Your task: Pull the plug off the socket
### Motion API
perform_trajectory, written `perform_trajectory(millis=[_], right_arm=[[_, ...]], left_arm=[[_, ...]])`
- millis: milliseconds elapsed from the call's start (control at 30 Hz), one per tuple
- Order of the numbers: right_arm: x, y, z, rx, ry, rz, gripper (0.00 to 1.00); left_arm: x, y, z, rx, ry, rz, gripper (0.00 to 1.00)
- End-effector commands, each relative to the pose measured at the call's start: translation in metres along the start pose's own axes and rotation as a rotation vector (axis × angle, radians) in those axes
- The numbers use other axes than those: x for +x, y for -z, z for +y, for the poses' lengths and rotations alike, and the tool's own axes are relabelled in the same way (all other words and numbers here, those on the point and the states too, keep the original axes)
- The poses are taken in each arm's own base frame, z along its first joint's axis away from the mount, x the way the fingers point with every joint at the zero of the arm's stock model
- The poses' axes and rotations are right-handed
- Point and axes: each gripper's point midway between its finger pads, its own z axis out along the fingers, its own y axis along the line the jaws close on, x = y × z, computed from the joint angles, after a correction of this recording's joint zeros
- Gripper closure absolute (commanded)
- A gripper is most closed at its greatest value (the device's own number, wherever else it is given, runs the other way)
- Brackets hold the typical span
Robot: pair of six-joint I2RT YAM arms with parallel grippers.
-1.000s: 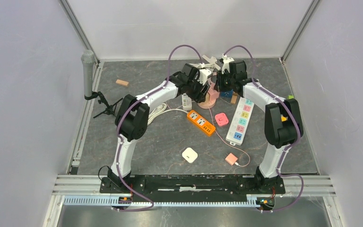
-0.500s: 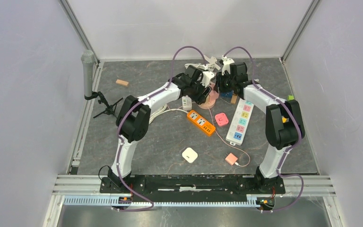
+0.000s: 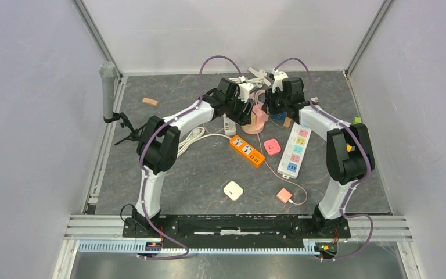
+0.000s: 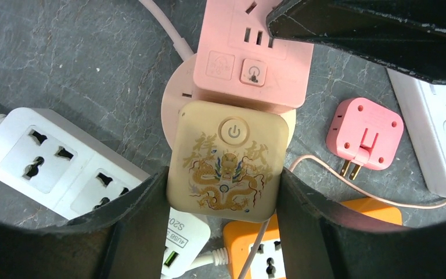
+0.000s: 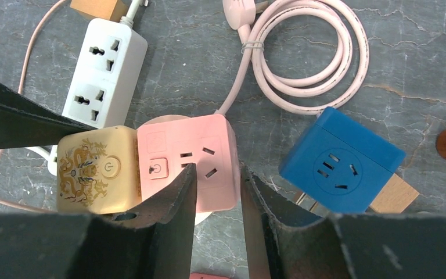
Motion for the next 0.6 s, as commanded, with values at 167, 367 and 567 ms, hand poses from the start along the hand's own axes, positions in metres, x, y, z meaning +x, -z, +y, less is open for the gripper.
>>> perform_trajectory(millis=[167,367,567], right_arm=[[0.121,0.014,-0.008,0.04,-0.01,0.397,0.64],[0.123,0.015,-0.008,0.038,-0.001,0.401,0.64],[0.109,0.017,0.012,-0.059,-0.03,0.342,0.64]], left_arm=[[-0.041,0.026,-0.022,-0.047,-0.2,-0.079,0.98],[-0.041,0.027,-0.017,-0.041,-0.148,-0.08,0.98],[-0.053,0.027,-0.037,0.165,0.122,-0.132,0.98]])
